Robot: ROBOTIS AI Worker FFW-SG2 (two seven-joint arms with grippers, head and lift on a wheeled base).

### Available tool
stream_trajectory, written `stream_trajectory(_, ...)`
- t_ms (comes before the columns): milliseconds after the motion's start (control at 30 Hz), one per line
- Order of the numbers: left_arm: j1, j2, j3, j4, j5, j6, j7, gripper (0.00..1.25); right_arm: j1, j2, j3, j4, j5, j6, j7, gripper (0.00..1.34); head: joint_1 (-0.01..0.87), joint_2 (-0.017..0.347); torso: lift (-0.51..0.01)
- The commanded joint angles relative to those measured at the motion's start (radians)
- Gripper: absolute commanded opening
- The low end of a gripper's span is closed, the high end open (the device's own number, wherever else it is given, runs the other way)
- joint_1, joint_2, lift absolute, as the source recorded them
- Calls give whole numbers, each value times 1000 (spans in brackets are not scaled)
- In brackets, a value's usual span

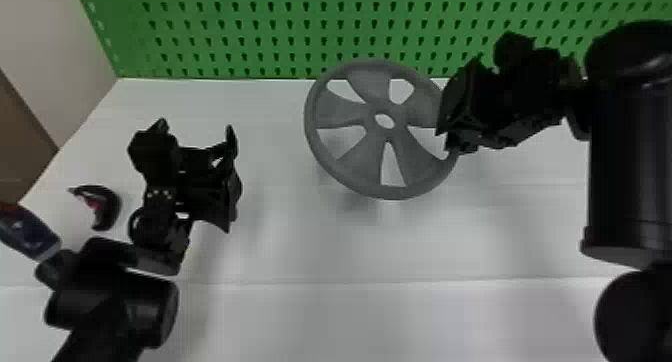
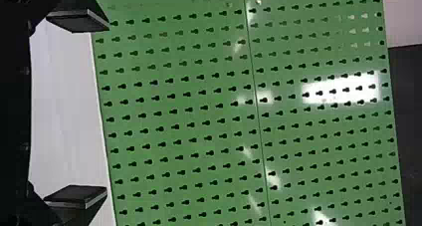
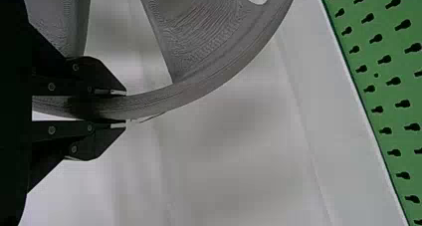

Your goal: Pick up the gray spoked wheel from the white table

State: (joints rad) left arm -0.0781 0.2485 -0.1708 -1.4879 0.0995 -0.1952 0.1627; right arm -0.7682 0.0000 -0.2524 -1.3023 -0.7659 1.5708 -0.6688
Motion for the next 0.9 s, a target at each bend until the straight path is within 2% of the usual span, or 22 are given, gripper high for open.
stream_trajectory(0, 0, 0, -1, 0, 0, 0, 0, 1124, 6, 1, -10, -3, -3, 1, 0, 253, 806, 44, -98)
stream_trajectory(167, -2, 0, -1, 0, 3, 0, 0, 1124, 38, -2, -18, -51, -47, 1, -2, 253, 806, 44, -98)
stream_trajectory(367, -2, 0, -3, 0, 8, 0, 0, 1124, 116, -37, -21, -144, -168, 1, -2, 253, 806, 44, -98)
stream_trajectory(600, -3, 0, -6, -5, 16, 0, 1, 1124, 201, -55, -10, -239, -220, 1, 0, 253, 806, 44, -98)
stream_trajectory(733, -6, -2, -7, -9, 22, 0, 1, 1124, 240, -86, 50, -279, -246, -103, 0, 255, 806, 44, -98)
stream_trajectory(867, -8, -2, -10, -20, 29, -1, 4, 1124, 268, -132, 124, -307, -254, -222, 28, 253, 806, 44, -98)
